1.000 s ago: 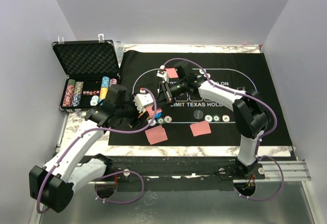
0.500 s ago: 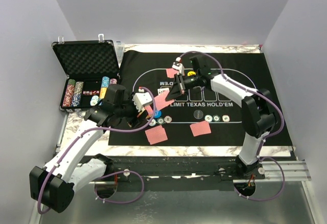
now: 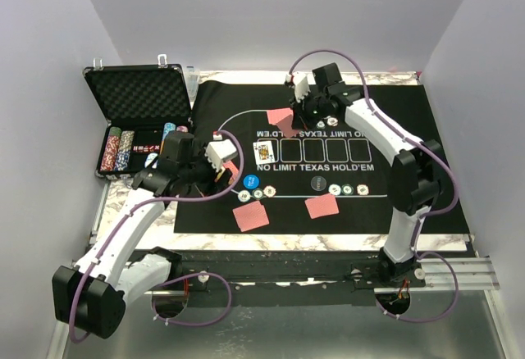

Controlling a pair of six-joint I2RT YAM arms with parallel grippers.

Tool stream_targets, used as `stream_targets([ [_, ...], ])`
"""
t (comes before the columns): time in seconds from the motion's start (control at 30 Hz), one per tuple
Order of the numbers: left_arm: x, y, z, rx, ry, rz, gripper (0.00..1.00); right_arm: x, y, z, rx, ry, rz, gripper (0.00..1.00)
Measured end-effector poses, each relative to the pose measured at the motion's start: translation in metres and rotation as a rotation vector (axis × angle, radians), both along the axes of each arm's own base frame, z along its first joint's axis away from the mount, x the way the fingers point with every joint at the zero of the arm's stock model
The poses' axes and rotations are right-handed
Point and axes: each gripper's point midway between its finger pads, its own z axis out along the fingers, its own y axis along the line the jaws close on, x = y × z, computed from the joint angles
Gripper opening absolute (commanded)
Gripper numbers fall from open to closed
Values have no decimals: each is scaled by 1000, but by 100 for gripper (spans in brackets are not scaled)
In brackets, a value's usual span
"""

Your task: Distribute texas hold em gaming equipment

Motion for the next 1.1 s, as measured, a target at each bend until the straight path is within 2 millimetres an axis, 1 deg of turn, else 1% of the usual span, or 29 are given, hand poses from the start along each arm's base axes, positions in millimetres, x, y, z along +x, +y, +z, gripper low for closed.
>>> stream_targets([
  [0.1,2,1,1,-11,8,14,0,16,-14,-23,-154,-104,12,1],
  [0.2,4,2,4,-20,13,28,0,24,-22,-41,-289,-201,43,1],
  [0.33,6,3,4,-25,17,36,0,34,-21,-50,-426,-337,96,1],
  [0.47,6,3,4,-26,19,39,0,41,-17,-56,-521,-444,141,1],
  [0.57,6,4,4,-27,19,41,0,40,-12,-64,-575,-508,185,1],
  [0.67,6,4,3,-28,22,41,0,34,-11,-78,-630,-552,230,2],
  [0.77,7,4,2,-27,28,40,0,23,-13,-98,-686,-552,285,10],
  [0.8,7,4,2,-28,30,40,0,21,-13,-102,-694,-549,297,12],
  [0.87,7,4,2,-30,32,40,0,17,-11,-106,-700,-544,317,14],
  [0.97,7,4,2,-32,32,38,0,11,-6,-109,-683,-532,342,20],
  [1.03,7,3,3,-34,32,37,0,6,-3,-112,-673,-515,364,25],
  [1.1,7,3,3,-35,34,36,0,0,-3,-116,-669,-491,382,35],
])
